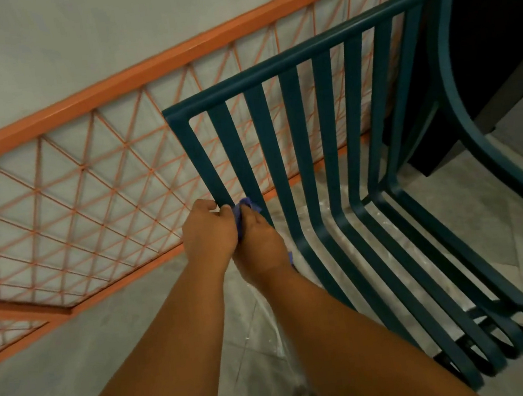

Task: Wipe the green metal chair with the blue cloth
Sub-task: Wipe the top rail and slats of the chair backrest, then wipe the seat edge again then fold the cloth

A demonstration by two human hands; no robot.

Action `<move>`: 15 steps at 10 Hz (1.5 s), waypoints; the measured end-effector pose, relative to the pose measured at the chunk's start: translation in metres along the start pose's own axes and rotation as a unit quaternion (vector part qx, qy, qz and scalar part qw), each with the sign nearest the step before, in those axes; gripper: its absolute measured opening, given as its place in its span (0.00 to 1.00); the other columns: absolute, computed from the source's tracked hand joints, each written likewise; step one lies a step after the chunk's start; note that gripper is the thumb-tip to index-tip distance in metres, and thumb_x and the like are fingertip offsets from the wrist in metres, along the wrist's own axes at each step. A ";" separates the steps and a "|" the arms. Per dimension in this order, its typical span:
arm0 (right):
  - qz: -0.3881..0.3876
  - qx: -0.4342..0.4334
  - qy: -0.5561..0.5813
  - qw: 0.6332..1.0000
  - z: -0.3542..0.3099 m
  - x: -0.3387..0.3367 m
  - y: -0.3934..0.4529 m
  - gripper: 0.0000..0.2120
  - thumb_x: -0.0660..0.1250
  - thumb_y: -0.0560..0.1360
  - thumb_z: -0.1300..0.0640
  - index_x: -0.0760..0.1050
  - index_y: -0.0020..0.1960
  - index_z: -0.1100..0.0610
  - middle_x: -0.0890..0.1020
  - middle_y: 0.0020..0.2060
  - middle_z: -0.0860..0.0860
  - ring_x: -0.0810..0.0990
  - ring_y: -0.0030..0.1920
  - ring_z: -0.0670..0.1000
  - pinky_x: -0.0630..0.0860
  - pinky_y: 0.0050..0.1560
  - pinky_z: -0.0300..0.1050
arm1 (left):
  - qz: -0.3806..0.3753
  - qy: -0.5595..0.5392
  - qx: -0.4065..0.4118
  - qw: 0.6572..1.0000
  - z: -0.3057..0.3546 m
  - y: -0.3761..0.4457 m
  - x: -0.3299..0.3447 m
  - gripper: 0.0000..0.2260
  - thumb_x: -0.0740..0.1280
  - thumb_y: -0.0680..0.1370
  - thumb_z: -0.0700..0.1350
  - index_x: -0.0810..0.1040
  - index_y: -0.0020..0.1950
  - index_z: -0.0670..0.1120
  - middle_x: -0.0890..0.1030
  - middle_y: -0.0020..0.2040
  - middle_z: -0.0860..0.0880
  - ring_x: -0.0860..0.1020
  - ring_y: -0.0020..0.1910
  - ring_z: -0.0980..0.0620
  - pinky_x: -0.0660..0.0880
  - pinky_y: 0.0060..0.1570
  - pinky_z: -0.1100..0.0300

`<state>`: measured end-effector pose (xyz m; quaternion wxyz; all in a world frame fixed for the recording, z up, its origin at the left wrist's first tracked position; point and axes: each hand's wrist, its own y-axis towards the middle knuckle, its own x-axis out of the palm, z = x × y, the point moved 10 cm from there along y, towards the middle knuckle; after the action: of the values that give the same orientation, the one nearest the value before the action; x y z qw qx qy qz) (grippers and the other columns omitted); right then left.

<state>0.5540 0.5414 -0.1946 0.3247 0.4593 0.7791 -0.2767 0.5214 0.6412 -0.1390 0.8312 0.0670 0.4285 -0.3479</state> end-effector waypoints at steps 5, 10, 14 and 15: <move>-0.213 0.134 -0.172 0.952 0.076 0.050 -0.105 0.21 0.64 0.77 0.56 0.65 0.67 0.61 0.73 0.61 0.58 0.73 0.61 0.58 0.71 0.63 0.52 | -0.019 0.137 0.011 0.990 -0.026 -0.010 0.026 0.11 0.68 0.76 0.52 0.73 0.54 0.49 0.78 0.43 0.50 0.74 0.38 0.50 0.76 0.38 0.56; -0.131 0.177 -0.098 0.971 0.107 0.024 -0.206 0.30 0.59 0.80 0.49 0.49 0.77 0.53 0.64 0.71 0.51 0.66 0.69 0.52 0.66 0.68 0.47 | 0.018 0.151 0.142 0.978 -0.024 -0.060 0.046 0.33 0.67 0.77 0.46 0.52 0.76 0.50 0.55 0.77 0.44 0.58 0.74 0.40 0.65 0.68 0.44; 0.050 0.119 -0.127 0.984 0.110 0.016 -0.277 0.37 0.80 0.59 0.57 0.73 0.67 0.48 0.79 0.62 0.49 0.78 0.61 0.56 0.79 0.52 0.56 | -0.199 0.271 0.277 0.900 -0.082 -0.197 0.106 0.25 0.51 0.82 0.53 0.48 0.78 0.52 0.37 0.78 0.47 0.37 0.76 0.49 0.38 0.73 0.47; 0.084 0.152 -0.102 0.979 0.118 0.012 -0.306 0.34 0.78 0.63 0.57 0.72 0.66 0.45 0.77 0.64 0.47 0.76 0.62 0.62 0.75 0.56 0.63 | -0.206 0.279 0.277 0.896 -0.086 -0.212 0.100 0.31 0.54 0.80 0.58 0.47 0.78 0.48 0.42 0.79 0.47 0.41 0.77 0.50 0.36 0.73 0.48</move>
<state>0.3049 0.3318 -0.2376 0.3509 0.5362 0.6494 -0.4094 0.3684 0.4656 -0.2287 0.5351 0.2993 0.5332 -0.5829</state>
